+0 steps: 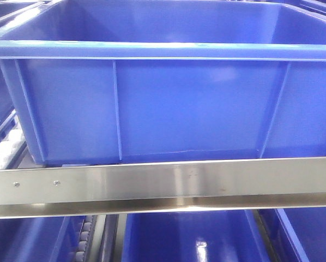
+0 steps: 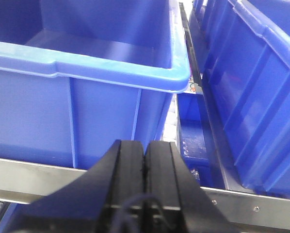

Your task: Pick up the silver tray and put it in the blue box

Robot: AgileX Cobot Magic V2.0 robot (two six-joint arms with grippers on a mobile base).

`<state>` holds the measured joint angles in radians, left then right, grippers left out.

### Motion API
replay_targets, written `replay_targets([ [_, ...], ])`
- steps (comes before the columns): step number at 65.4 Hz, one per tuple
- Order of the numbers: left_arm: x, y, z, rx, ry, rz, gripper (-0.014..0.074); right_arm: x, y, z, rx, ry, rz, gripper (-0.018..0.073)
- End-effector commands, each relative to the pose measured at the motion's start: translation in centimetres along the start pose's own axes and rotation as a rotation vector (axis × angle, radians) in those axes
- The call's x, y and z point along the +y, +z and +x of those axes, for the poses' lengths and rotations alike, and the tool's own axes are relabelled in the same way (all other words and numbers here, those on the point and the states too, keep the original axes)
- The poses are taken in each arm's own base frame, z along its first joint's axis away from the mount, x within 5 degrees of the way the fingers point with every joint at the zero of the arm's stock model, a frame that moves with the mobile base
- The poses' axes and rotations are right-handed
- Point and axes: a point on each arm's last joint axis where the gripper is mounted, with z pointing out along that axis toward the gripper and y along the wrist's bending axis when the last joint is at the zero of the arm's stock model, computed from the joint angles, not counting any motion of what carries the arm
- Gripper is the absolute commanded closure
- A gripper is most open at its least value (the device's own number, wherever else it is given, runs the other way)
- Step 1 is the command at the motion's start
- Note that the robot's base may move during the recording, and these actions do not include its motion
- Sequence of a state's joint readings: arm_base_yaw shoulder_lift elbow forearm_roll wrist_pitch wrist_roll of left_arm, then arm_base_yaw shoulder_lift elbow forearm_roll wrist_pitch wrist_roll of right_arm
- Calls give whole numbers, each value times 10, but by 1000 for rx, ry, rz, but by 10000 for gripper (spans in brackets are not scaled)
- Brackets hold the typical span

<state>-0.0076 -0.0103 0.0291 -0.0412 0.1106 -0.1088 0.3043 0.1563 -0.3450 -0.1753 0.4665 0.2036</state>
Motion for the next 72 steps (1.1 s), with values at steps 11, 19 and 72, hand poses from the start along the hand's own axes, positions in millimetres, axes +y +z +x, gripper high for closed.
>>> replay_targets([
  [11,-1,-2,-10,-118,-6,13,701,1,-2,-17,-109,-22,-11,503],
  [19,-1,-2,-10,-118,-6,13,701,1,-2,-17,-109,-22,-11,503],
  [72,-1,-2,-10,-118,-6,13,701,-13,9,52,-374,87,251,503],
])
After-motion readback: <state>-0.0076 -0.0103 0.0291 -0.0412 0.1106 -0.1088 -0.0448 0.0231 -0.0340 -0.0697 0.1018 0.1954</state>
